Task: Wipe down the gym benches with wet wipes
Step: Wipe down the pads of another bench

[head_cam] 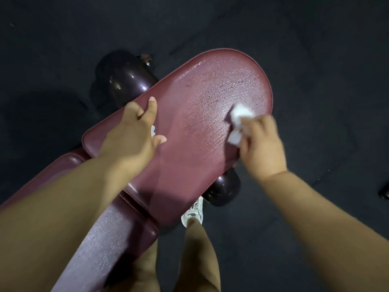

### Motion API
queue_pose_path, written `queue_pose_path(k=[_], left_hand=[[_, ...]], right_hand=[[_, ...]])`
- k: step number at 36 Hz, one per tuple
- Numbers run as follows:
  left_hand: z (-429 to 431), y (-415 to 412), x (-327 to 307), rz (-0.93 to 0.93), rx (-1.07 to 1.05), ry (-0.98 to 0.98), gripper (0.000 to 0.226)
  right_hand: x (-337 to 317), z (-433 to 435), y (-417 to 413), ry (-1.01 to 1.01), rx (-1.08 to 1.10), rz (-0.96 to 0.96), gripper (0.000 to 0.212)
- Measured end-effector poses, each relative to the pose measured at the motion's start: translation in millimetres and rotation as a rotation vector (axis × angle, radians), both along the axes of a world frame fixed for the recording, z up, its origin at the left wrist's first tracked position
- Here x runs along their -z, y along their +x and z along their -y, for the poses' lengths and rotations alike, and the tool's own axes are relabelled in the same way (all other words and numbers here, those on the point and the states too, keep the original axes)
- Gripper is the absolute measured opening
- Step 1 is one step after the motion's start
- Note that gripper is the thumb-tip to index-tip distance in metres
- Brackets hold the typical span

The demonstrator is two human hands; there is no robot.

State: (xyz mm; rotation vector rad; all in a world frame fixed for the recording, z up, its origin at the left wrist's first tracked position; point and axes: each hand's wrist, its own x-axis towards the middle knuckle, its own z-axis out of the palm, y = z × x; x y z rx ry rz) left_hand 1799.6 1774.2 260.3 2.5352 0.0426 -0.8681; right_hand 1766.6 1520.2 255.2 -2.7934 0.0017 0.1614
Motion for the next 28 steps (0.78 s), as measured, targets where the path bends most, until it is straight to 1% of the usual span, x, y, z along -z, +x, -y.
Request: queue_pose_path(k=[3,4,5,6,7,9,12,13,14,15,16,18,20,21,22,24,26,27,28], left_hand=[[-0.9,-0.3,-2.4,0.008,0.002,0.006,0.077],[-1.0,-0.7,-3.6,0.015,0.014,0.010,0.077],[-2.1,-1.5,-4.7,0.022,0.025,0.011,0.077],[-3.6,-2.8,-6.1,0.022,0.035,0.008,0.076],[-6.1,-4.4,-7.4,0.017,0.041,-0.001,0.075],[-12.1,-9.5,-9.9,0.002,0.044,-0.024,0.073],[-22.6,-18.8,-13.5,-0.015,0.050,-0.016,0.069],[-26.0,-21.3,-14.1,-0.023,0.048,-0.004,0.068],[-29.3,-23.9,-14.6,-0.032,0.043,0.007,0.068],[-32.2,-26.7,-15.2,-0.041,0.037,0.014,0.067],[-34.8,-29.5,-15.8,-0.051,0.031,0.020,0.067],[-39.0,-35.2,-17.2,-0.067,0.018,0.030,0.068],[-41.0,-40.8,-18.3,-0.065,0.006,0.049,0.068],[-41.4,-43.2,-18.2,-0.057,-0.001,0.062,0.067],[-41.2,-45.6,-17.8,-0.049,-0.011,0.071,0.068],[-41.3,-50.6,-15.9,-0.038,-0.037,0.079,0.068],[-41.7,-56.2,-13.6,-0.030,-0.055,0.090,0.068],[-42.1,-59.3,-13.0,-0.024,-0.066,0.094,0.067],[-42.7,-62.4,-12.2,-0.016,-0.076,0.097,0.066]], right_hand=[[-0.4,-1.7,10.0,0.061,0.367,0.010,0.030],[0.6,-10.0,7.5,0.058,0.455,0.017,0.030],[-0.1,-21.3,3.8,0.045,0.505,0.023,0.030],[-0.4,-34.9,-4.2,0.024,0.496,0.042,0.028],[1.1,-49.9,-15.7,0.026,0.427,0.055,0.026],[5.3,-73.7,-44.5,0.085,0.152,0.076,0.026],[2.6,-86.8,-74.2,0.152,-0.292,-0.131,0.033],[0.3,-82.5,-73.4,0.165,-0.402,-0.206,0.032],[-2.1,-75.4,-67.1,0.142,-0.456,-0.284,0.030],[-2.1,-66.9,-58.0,0.110,-0.456,-0.255,0.029],[-2.5,-59.0,-47.4,0.088,-0.379,-0.223,0.032],[-3.3,-41.3,-22.1,0.088,-0.098,-0.099,0.036],[-3.2,-32.1,-4.2,0.119,0.176,-0.053,0.035],[-0.9,-30.3,0.6,0.104,0.259,-0.043,0.035],[1.6,-33.1,-0.1,0.063,0.294,-0.040,0.036],[3.1,-50.3,-12.3,-0.044,0.235,-0.033,0.039],[6.7,-74.2,-44.0,-0.017,-0.007,-0.053,0.040],[8.0,-83.5,-60.4,-0.006,-0.173,-0.063,0.035],[6.6,-91.4,-74.2,0.047,-0.307,-0.124,0.028]])
